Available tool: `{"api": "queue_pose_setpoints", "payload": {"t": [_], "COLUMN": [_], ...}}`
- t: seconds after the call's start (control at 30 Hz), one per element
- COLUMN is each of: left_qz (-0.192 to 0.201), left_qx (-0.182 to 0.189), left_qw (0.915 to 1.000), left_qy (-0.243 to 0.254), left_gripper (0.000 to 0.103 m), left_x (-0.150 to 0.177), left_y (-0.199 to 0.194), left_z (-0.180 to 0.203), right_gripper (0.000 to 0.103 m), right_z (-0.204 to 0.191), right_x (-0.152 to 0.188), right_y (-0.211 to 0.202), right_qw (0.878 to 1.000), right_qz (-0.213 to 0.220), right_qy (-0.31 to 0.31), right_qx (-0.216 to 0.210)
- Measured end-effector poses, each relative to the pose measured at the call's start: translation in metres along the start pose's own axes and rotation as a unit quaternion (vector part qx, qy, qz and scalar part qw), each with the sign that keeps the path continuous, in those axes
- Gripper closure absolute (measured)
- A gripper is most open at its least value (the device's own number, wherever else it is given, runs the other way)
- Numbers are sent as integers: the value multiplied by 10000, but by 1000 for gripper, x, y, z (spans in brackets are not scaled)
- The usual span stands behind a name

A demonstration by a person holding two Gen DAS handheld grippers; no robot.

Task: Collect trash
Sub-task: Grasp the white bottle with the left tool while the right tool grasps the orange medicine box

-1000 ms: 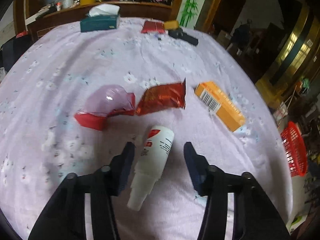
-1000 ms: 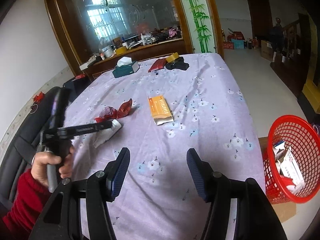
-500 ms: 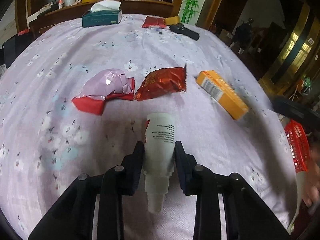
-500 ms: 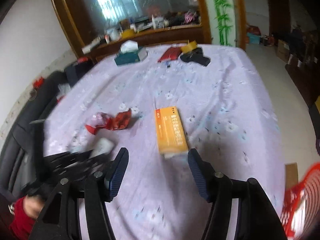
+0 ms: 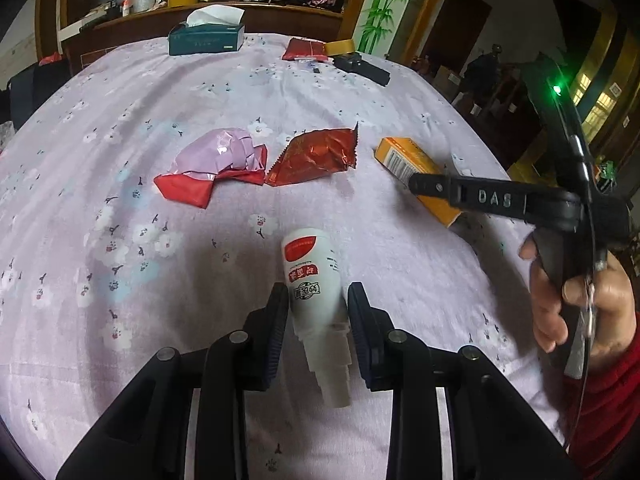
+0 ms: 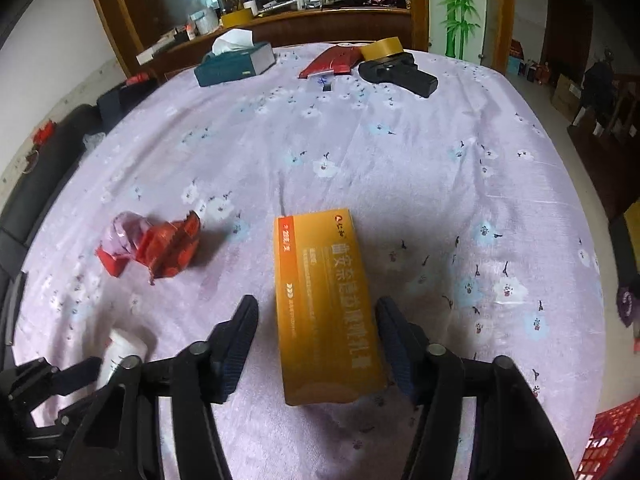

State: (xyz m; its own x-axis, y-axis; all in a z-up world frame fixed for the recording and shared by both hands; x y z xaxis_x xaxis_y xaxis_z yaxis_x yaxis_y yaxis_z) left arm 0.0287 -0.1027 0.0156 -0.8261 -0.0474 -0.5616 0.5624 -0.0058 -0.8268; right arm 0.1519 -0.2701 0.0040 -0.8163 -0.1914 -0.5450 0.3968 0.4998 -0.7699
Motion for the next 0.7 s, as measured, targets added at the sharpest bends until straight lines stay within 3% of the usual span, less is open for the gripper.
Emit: {"api": "queue_pose_setpoints", "payload": {"t": [0.27,0.53,0.7], "left_qz": [-136,82,375], "left_qx": [-43,-105,-46], "left_qw": [9999,9999,9993], "left_qy": [-35,-58,-56], "left_gripper": [73,75,74], "left_x": [-2,5,23], "left_y": [15,10,-15], "left_z": [4,6,9], "right_gripper": [52,52,52], "right_z": [-5,-42,-61], "right_x": [15,58,94], "right_y": [-13,-70,-100], "right_qw": [9999,9975,9934], "right_qz": [104,686,1126], "right_qy": [25,53,2], "right_qx": [52,-187,-238]}}
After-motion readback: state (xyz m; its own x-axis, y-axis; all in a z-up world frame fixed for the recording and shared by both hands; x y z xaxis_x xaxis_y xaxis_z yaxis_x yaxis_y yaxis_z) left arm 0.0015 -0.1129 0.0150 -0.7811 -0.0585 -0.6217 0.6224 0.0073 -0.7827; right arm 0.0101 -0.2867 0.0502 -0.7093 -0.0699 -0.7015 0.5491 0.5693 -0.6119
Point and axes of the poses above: each gripper's, at about its wrist camera, not at the fingertips, and y roughly the way its jaws point, z to its right, x to its underside, the point moved 1 cm from there along y, roughly the way its jaws point, and after that the axes turned 13 degrees about -x, right-handed, at the moved point
